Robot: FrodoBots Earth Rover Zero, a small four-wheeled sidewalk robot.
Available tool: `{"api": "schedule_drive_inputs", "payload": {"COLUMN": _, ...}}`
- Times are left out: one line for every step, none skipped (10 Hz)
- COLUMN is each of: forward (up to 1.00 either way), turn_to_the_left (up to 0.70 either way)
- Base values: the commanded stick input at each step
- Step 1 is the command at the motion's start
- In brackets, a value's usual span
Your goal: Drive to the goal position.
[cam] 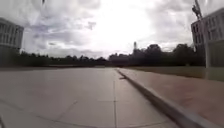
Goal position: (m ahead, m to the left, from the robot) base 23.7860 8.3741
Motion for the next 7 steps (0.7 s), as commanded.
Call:
{"api": "schedule_drive_inputs", "payload": {"forward": 1.0, "turn_to_the_left": 0.0}}
{"api": "schedule_drive_inputs", "payload": {"forward": 1.0, "turn_to_the_left": 0.0}}
{"api": "schedule_drive_inputs", "payload": {"forward": 1.0, "turn_to_the_left": 0.0}}
{"api": "schedule_drive_inputs", "payload": {"forward": 1.0, "turn_to_the_left": 0.0}}
{"api": "schedule_drive_inputs", "payload": {"forward": 1.0, "turn_to_the_left": 0.0}}
{"api": "schedule_drive_inputs", "payload": {"forward": 1.0, "turn_to_the_left": 0.0}}
{"api": "schedule_drive_inputs", "payload": {"forward": 1.0, "turn_to_the_left": 0.0}}
